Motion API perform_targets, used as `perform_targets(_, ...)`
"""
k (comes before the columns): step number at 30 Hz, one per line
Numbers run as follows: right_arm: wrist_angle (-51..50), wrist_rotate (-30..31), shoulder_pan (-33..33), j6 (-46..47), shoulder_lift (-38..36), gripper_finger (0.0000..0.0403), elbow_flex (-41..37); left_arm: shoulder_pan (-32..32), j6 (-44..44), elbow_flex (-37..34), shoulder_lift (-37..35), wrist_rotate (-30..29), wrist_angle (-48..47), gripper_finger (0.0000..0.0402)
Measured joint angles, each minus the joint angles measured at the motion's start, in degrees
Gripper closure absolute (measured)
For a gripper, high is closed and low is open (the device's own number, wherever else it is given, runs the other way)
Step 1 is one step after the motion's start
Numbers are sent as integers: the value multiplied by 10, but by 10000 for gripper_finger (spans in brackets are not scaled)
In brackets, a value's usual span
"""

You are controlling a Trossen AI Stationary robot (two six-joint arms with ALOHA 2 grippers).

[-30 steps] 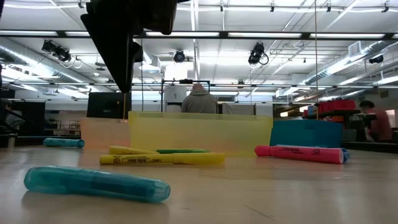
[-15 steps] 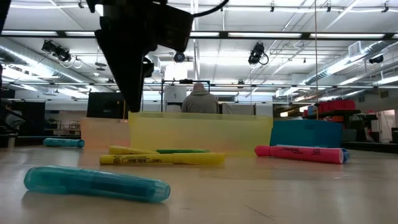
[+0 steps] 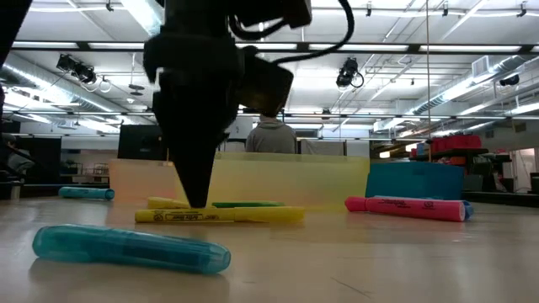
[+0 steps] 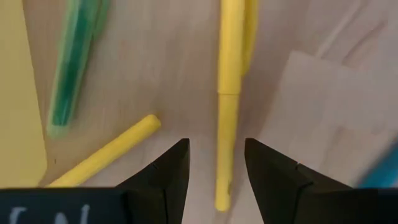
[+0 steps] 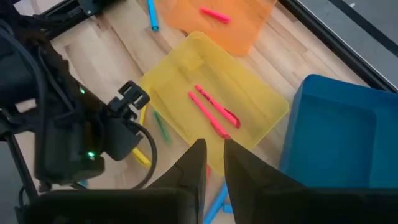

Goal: Pick & Place Markers
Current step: Put the bottom medium yellow highlighter pen into the yellow bin

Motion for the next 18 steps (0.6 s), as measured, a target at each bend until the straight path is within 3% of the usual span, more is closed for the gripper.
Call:
perform_targets(11,5,0,0,2,0,347,0,-2,5,0,14,-22,17,245)
perform_targets(18,6,0,0,2,0,347,0,-10,32,0,14,-27,27,302)
